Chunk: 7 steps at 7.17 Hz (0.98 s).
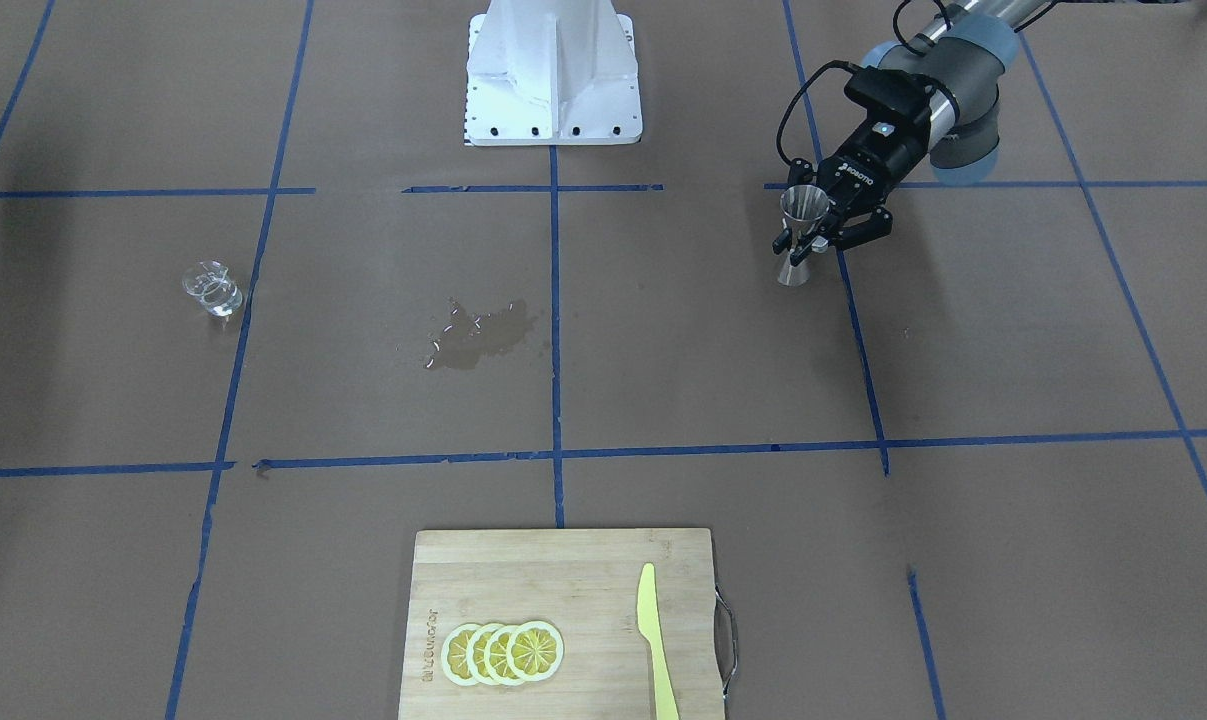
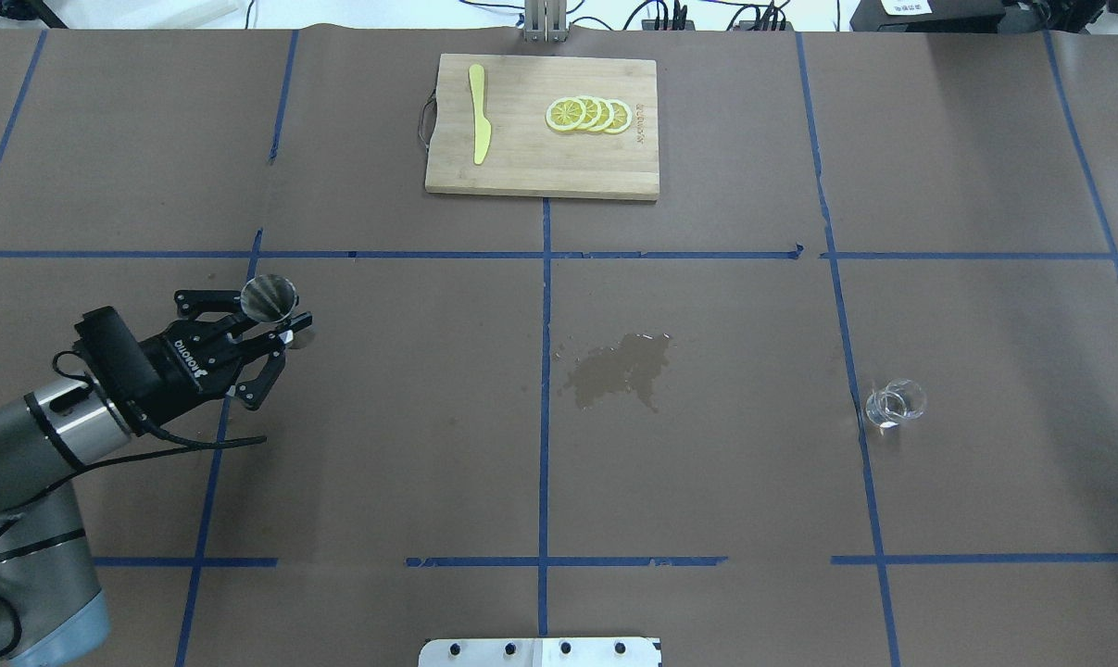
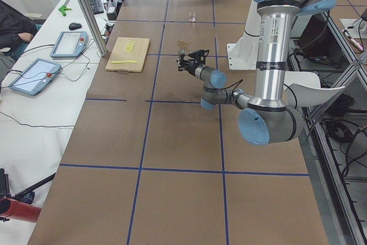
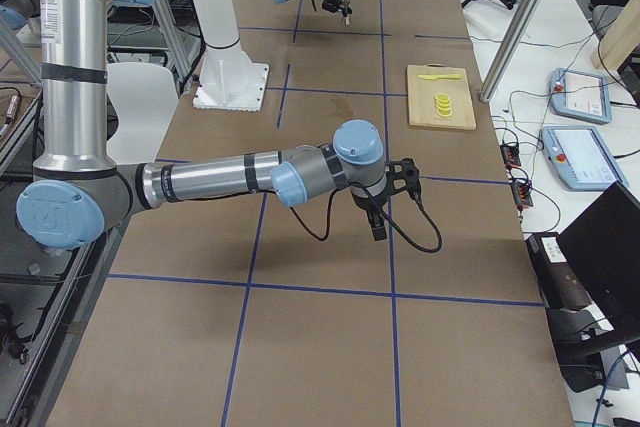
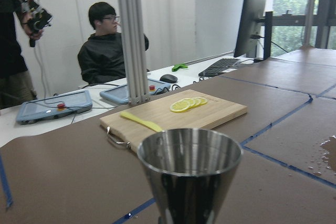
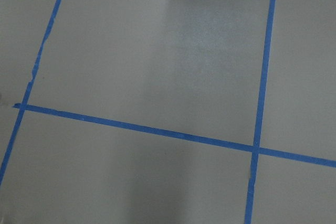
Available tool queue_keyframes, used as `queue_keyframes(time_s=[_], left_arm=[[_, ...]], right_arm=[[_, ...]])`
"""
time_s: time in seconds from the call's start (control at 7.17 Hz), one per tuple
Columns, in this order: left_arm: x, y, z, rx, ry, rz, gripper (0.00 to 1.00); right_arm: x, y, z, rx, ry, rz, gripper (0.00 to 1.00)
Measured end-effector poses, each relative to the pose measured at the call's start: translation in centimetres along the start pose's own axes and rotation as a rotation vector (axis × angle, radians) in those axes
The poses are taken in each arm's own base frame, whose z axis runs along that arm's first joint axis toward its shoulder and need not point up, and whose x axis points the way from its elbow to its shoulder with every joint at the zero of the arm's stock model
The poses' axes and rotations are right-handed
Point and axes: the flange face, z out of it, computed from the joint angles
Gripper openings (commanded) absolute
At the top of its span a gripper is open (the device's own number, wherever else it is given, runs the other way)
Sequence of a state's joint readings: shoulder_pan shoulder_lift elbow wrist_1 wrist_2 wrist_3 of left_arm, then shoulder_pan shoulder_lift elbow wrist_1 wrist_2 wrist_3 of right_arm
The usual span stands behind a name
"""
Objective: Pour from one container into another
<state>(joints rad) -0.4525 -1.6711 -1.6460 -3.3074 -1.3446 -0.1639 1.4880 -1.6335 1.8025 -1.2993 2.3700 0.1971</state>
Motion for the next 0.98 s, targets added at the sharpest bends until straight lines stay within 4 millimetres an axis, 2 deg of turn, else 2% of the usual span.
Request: queue_keyframes(time_s=[0.28, 0.42, 0.7, 0.98], left_arm=[[0.7, -6.1, 7.6, -0.025, 0.156, 0.115, 0.00], [1.2, -8.7, 10.5, -0.062, 0.229, 0.104, 0.00], [2.6, -11.2, 13.2, -0.140, 0.336, -0.034, 0.00], [3.7, -12.9, 15.8, -0.148, 0.371, -0.059, 0.00]], right_arm=[[-0.9, -0.4, 0.5, -0.006, -0.006, 0.007, 1.00], [-1.9, -1.1, 0.8, -0.009, -0.014, 0.024, 1.00], [-4.3, -1.9, 1.5, -0.018, -0.029, 0.059, 1.00], [-6.8, -2.0, 0.5, -0.004, -0.048, 0.082, 1.00]])
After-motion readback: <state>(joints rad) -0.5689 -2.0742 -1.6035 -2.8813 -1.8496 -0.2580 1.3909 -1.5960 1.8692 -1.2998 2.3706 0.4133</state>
